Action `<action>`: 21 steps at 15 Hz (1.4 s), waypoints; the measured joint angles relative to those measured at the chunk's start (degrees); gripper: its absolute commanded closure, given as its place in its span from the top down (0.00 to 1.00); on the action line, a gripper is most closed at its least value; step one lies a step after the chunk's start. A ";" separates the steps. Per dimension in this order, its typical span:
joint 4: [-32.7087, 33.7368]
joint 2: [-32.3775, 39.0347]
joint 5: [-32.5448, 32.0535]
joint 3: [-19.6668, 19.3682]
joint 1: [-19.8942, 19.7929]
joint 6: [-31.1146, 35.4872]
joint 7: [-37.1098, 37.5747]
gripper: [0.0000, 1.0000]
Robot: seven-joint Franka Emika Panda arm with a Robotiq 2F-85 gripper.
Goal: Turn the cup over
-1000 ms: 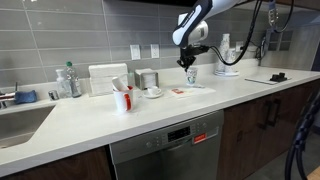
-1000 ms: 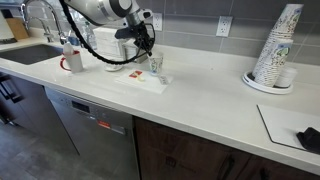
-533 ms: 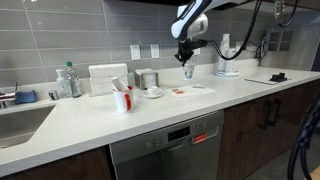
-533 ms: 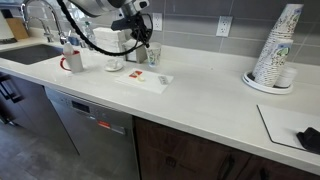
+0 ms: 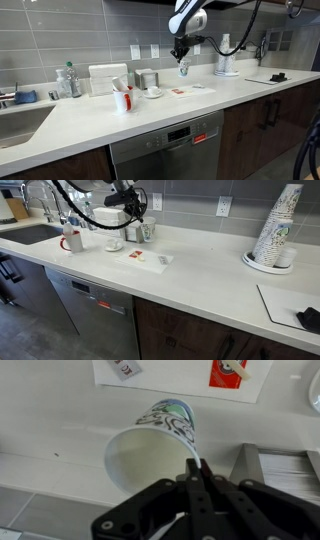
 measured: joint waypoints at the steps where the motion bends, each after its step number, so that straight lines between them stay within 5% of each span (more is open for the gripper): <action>1: 0.01 0.04 0.00 -0.02 -0.01 0.00 0.00 0.01; 4: -0.26 0.08 4.11 1.19 -1.22 0.00 -1.82 0.01; 13: -1.56 0.32 41.36 10.73 -16.87 -4.45 -24.43 0.01; 21: -1.18 4.83 62.35 10.06 -24.36 -13.58 -38.63 0.01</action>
